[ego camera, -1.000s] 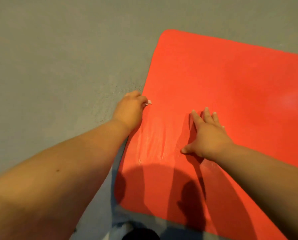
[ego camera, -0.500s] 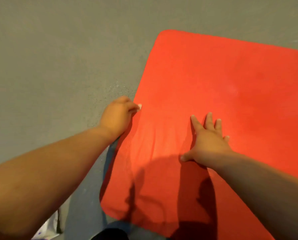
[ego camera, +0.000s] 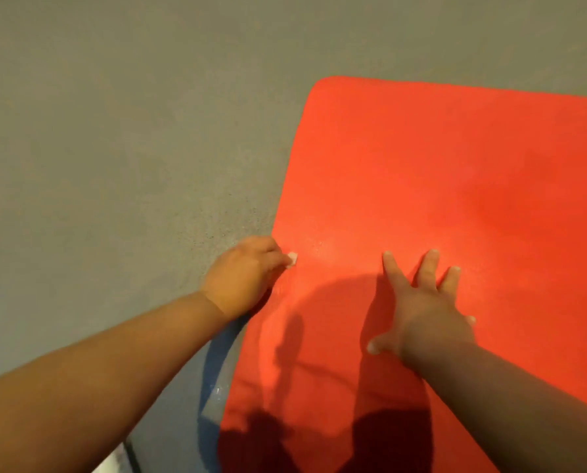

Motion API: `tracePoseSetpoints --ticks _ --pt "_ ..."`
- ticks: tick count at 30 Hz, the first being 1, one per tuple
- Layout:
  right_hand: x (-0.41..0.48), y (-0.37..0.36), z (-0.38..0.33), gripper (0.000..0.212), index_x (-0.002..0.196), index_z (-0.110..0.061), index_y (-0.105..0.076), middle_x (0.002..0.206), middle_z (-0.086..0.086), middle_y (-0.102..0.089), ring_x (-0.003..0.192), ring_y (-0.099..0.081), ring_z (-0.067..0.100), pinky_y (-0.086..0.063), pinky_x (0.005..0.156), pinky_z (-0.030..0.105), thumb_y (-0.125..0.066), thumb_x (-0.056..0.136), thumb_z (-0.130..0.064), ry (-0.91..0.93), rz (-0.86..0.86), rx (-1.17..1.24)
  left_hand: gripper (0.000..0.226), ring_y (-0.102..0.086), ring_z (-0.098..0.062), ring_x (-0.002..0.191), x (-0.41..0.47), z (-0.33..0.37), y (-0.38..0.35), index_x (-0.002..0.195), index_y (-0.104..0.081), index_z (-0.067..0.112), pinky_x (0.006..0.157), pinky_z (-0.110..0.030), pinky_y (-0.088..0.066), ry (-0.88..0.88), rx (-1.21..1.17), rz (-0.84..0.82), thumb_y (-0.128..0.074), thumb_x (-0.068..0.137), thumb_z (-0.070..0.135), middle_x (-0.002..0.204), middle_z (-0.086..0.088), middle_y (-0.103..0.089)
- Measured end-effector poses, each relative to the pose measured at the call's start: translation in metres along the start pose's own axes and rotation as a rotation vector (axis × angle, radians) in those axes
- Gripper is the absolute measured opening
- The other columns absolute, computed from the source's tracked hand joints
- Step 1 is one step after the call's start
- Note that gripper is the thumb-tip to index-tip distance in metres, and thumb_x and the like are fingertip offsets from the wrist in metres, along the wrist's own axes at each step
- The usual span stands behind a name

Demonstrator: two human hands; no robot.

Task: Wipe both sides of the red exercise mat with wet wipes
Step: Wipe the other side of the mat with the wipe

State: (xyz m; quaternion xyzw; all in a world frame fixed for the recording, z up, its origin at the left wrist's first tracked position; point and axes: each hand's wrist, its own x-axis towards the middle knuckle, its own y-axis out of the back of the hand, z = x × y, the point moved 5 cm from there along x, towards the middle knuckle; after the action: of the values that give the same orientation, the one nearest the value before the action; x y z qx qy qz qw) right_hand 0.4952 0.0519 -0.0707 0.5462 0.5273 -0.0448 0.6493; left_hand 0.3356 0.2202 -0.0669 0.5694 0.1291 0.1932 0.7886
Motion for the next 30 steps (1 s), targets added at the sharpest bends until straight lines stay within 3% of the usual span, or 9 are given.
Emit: tracePoseSetpoints --ticks 4,7,14,17,19,22,26,28,30 --pt "-0.002 0.0 -0.002 0.135 0.14 -0.052 0.019 0.15 0.004 0.036 0.14 0.024 0.038 -0.032 0.096 0.068 -0.086 0.056 -0.045 0.01 0.018 -0.019 0.022 -0.063 -0.035 0.08 0.09 -0.039 0.009 0.09 -0.076 0.009 0.067 -0.037 -0.05 0.204 -0.014 0.123 -0.057 0.087 0.021 0.087 -0.014 -0.065" --pt "-0.001 0.0 -0.001 0.136 0.139 -0.053 0.02 0.15 0.001 0.036 0.14 0.025 0.037 -0.031 0.096 0.069 -0.087 0.055 -0.043 -0.009 -0.001 -0.014 0.026 -0.062 -0.034 0.078 0.098 -0.041 0.011 0.091 -0.076 0.01 0.065 -0.037 -0.049 0.264 -0.032 0.132 -0.055 0.091 0.025 0.084 -0.013 -0.064" --pt "-0.001 0.005 -0.005 0.138 0.134 -0.059 0.025 0.144 -0.001 0.045 0.137 0.032 0.037 -0.028 0.098 0.07 -0.087 0.059 -0.032 -0.052 -0.051 0.032 0.025 -0.058 -0.026 0.069 -0.006 -0.013 0.007 0.08 -0.07 0.025 0.056 -0.035 -0.051 -0.079 -0.116 -0.146 -0.048 0.091 0.027 0.076 0.001 -0.058" --pt "0.001 0.006 -0.008 0.138 0.132 -0.061 0.025 0.144 -0.003 0.046 0.137 0.033 0.036 -0.027 0.098 0.07 -0.088 0.058 -0.032 -0.057 -0.057 0.039 0.02 -0.061 -0.032 0.068 0.052 -0.017 0.001 0.085 -0.074 0.018 0.054 -0.034 -0.053 -0.114 -0.059 -0.035 -0.055 0.086 0.025 0.076 -0.006 -0.06" --pt "0.001 0.005 -0.007 0.138 0.13 -0.062 0.026 0.143 -0.004 0.047 0.137 0.033 0.035 -0.028 0.098 0.07 -0.088 0.057 -0.033 -0.059 -0.047 0.027 0.02 -0.062 -0.036 0.073 0.106 -0.018 0.0 0.09 -0.075 0.013 0.059 -0.036 -0.051 -0.025 -0.037 0.101 -0.057 0.087 0.022 0.08 -0.011 -0.062" --pt "0.003 0.005 -0.007 0.14 0.129 -0.062 0.027 0.142 -0.005 0.048 0.137 0.033 0.035 -0.029 0.097 0.07 -0.089 0.056 -0.035 -0.064 -0.049 0.015 0.017 -0.06 -0.037 0.08 0.141 -0.021 -0.002 0.094 -0.075 0.01 0.064 -0.036 -0.046 0.122 -0.044 0.11 -0.059 0.091 0.016 0.085 -0.014 -0.061" --pt "0.003 0.005 -0.006 0.141 0.129 -0.062 0.027 0.142 -0.004 0.048 0.137 0.033 0.035 -0.028 0.097 0.071 -0.089 0.054 -0.036 -0.066 -0.059 0.019 0.022 -0.058 -0.024 0.074 0.055 0.009 -0.006 0.095 -0.072 0.02 0.063 -0.031 -0.046 -0.117 -0.072 0.021 -0.055 0.083 0.012 0.08 -0.002 -0.061" --pt "0.001 0.006 -0.006 0.141 0.13 -0.063 0.027 0.142 -0.004 0.049 0.136 0.034 0.035 -0.027 0.097 0.072 -0.089 0.054 -0.036 -0.066 -0.062 0.032 0.029 -0.057 -0.005 0.08 0.009 0.024 -0.007 0.096 -0.073 0.031 0.071 -0.015 -0.043 -0.207 -0.026 -0.124 -0.05 0.079 0.022 0.089 0.014 -0.064" --pt "0.001 0.007 -0.006 0.141 0.13 -0.063 0.027 0.142 -0.004 0.048 0.137 0.034 0.035 -0.026 0.097 0.072 -0.089 0.054 -0.036 -0.066 -0.052 0.037 0.023 -0.054 -0.008 0.08 0.015 0.023 -0.008 0.092 -0.073 0.028 0.072 -0.019 -0.044 -0.317 -0.083 -0.123 -0.053 0.081 0.022 0.089 0.01 -0.064"
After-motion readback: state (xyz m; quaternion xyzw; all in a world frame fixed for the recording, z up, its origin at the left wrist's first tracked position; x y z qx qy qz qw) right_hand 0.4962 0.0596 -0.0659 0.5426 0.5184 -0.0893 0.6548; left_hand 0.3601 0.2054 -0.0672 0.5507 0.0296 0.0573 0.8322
